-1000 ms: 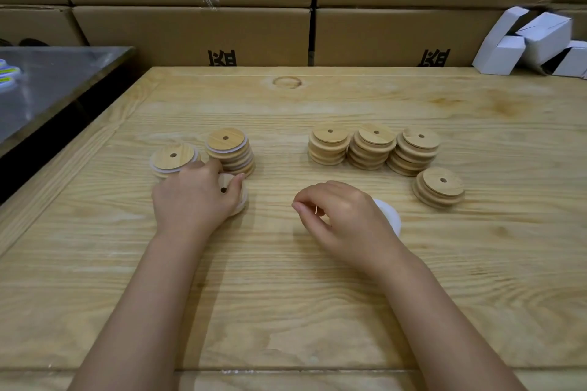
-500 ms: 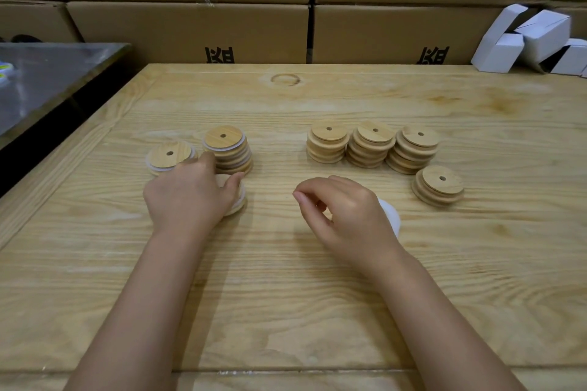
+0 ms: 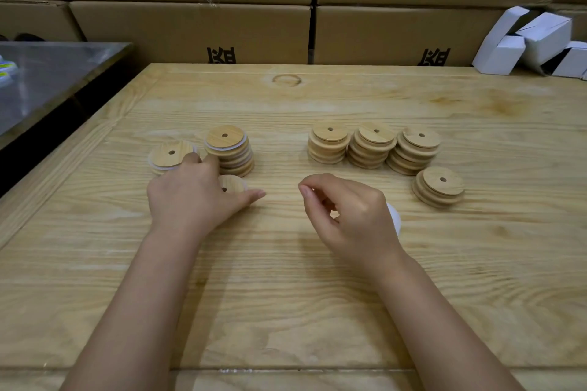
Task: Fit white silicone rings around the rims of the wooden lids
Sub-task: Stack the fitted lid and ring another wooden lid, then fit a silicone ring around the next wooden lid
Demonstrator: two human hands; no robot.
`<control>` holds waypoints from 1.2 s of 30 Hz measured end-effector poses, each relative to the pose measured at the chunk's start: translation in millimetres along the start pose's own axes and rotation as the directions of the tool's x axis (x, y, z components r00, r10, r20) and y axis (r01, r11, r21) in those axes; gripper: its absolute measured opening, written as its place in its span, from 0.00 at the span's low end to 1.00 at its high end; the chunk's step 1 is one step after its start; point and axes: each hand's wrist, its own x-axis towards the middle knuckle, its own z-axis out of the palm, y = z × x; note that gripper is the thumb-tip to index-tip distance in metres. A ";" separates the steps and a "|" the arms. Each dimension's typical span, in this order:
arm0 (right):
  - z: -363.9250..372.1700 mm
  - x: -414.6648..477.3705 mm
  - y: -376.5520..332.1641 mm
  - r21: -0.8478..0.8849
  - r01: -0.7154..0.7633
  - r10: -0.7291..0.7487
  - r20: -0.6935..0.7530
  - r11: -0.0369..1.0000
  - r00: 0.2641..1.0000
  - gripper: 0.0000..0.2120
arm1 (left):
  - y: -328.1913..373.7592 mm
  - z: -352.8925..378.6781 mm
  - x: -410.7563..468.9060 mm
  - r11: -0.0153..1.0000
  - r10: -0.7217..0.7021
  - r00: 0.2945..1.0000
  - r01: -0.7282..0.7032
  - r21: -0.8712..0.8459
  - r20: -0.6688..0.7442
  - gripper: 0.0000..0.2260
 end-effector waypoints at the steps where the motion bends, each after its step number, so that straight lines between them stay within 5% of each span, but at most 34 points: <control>1: -0.3 0.0 0.0 -0.009 0.001 -0.001 -0.006 1.000 1.000 0.08 | 0.0 0.4 0.0 1.000 0.001 1.000 -0.001 0.006 0.004 0.37; 20: -10.2 3.5 12.8 -0.059 -0.086 0.077 -0.138 0.995 0.987 0.09 | 3.9 -1.4 -1.5 1.000 0.003 0.994 -0.006 -0.025 -0.107 0.23; 25: -19.2 6.2 34.2 -0.170 -0.267 0.234 -0.193 0.948 0.953 0.06 | 5.5 -1.4 -2.7 0.995 0.012 0.996 -0.020 -0.097 -0.087 0.18; 28: -24.5 3.2 54.6 -0.313 -0.472 0.412 -0.239 0.824 0.879 0.08 | 10.1 -1.8 -5.0 0.984 0.075 0.982 -0.101 -0.150 -0.172 0.17; 32: -34.3 -5.3 77.0 -0.530 -0.675 0.617 -0.318 0.513 0.719 0.21 | 24.3 -6.9 -14.6 0.872 0.280 0.890 -0.393 -0.293 -0.361 0.15; 36: -40.8 -12.8 89.4 -0.569 -0.757 0.783 -0.289 0.322 0.551 0.26 | 40.0 6.8 -25.0 0.758 0.434 0.868 -0.497 -0.423 -0.242 0.16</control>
